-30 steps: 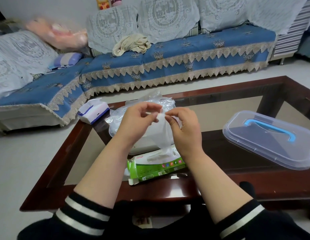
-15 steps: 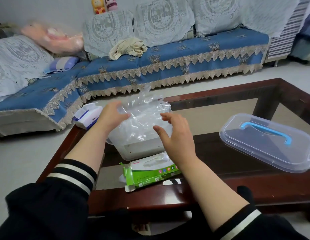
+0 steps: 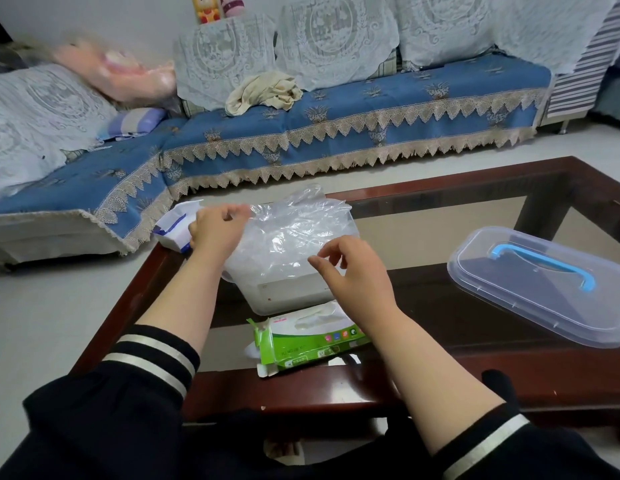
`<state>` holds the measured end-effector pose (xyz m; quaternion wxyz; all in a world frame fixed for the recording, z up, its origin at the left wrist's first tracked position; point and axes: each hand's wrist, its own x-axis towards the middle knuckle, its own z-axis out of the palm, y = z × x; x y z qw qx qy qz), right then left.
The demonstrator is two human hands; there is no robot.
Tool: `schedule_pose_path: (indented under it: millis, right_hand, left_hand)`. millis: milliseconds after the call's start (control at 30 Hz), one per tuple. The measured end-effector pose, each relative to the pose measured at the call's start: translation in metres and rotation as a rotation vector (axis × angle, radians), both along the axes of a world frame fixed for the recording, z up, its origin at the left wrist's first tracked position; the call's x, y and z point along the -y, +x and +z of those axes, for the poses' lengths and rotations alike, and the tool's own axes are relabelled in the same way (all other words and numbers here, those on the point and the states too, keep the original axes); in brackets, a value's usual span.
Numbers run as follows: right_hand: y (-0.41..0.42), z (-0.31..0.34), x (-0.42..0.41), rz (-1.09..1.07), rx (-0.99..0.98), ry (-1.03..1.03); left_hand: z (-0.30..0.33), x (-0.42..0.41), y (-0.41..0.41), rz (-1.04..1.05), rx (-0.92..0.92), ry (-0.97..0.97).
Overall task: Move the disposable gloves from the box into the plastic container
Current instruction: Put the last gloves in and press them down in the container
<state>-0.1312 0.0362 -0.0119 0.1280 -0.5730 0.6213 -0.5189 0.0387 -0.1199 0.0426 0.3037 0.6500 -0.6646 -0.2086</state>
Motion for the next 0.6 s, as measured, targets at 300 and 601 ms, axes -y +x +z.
schedule_pose_path:
  millis: [300,601]
  right_hand:
    - [0.013,-0.002,-0.001,0.18,-0.051,0.162]
    - [0.015,-0.006,0.004,0.164,-0.068,0.202]
  left_hand:
    - [-0.009,0.004,0.013,-0.153,0.076,0.06]
    - [-0.017,-0.009,0.008,-0.005,0.37,-0.12]
